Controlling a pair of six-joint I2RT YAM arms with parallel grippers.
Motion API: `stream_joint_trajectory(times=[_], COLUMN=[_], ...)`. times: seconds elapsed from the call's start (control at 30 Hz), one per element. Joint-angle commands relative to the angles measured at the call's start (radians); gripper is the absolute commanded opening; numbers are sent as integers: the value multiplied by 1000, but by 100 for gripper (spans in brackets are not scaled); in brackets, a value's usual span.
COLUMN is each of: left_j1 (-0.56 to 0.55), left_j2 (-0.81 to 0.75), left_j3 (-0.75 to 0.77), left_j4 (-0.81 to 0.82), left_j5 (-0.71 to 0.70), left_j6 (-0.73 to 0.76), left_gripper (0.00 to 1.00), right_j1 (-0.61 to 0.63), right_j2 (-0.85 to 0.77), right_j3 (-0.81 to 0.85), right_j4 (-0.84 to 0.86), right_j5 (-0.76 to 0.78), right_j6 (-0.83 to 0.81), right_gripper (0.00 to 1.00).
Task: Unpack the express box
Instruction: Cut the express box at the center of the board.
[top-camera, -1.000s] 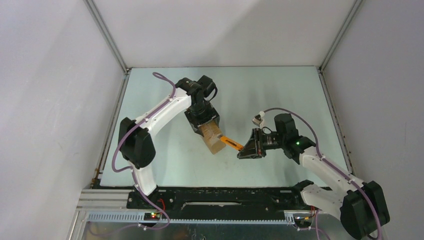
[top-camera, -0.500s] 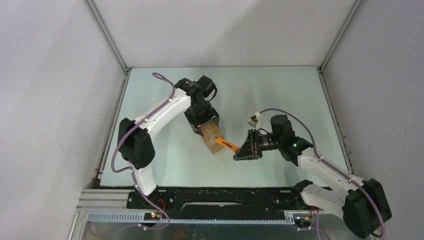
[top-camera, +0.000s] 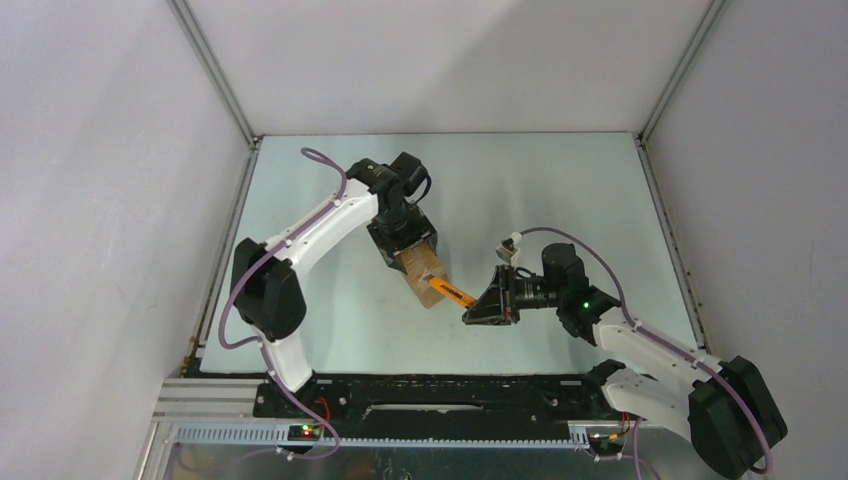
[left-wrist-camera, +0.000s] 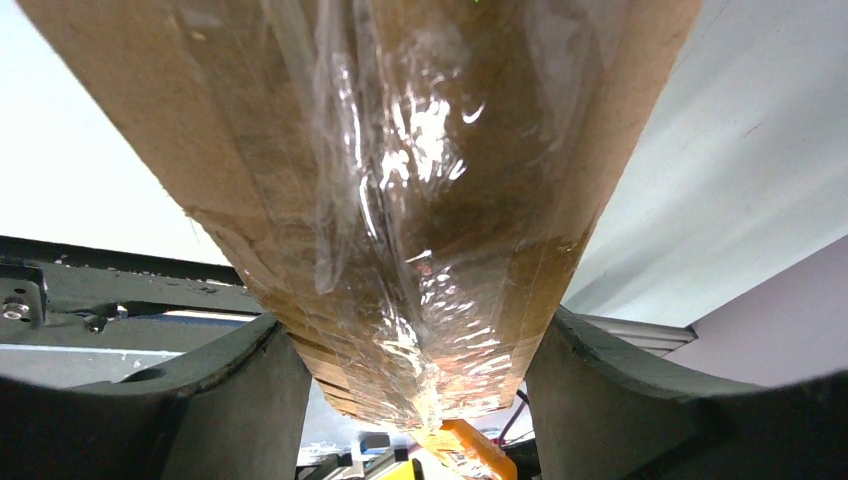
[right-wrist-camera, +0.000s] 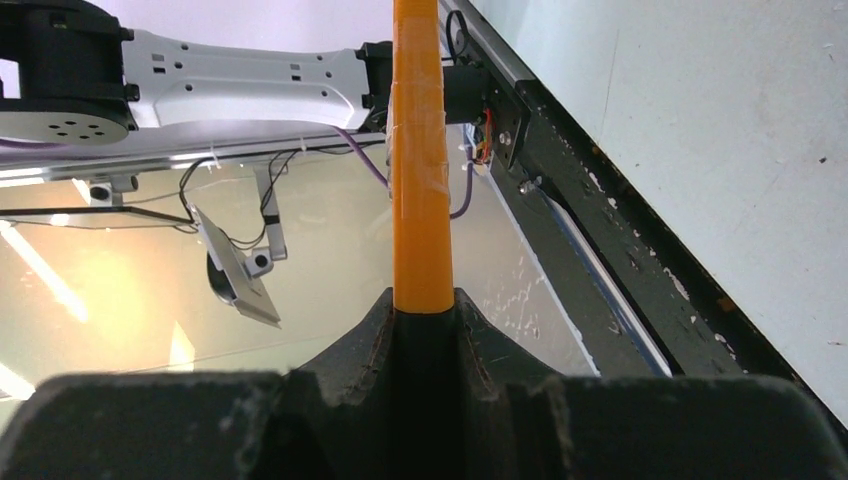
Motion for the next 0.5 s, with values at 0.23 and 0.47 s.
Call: stream_joint_trajectory(times=[0.23,0.47], left_j1=[-5,-6], left_j2=[12,15], left_j3=[-83,-86], left_j4=[-29,-27], left_j5=[16,18], left_j6=[-35,-35], left_gripper=[64,64], right_j1=[1,-2], right_j2=[-65,-74], right_j3=[-107,-110], right_j4=[251,249], right_j5=[145,144], right_j6=[187,186], right_gripper=[0,0])
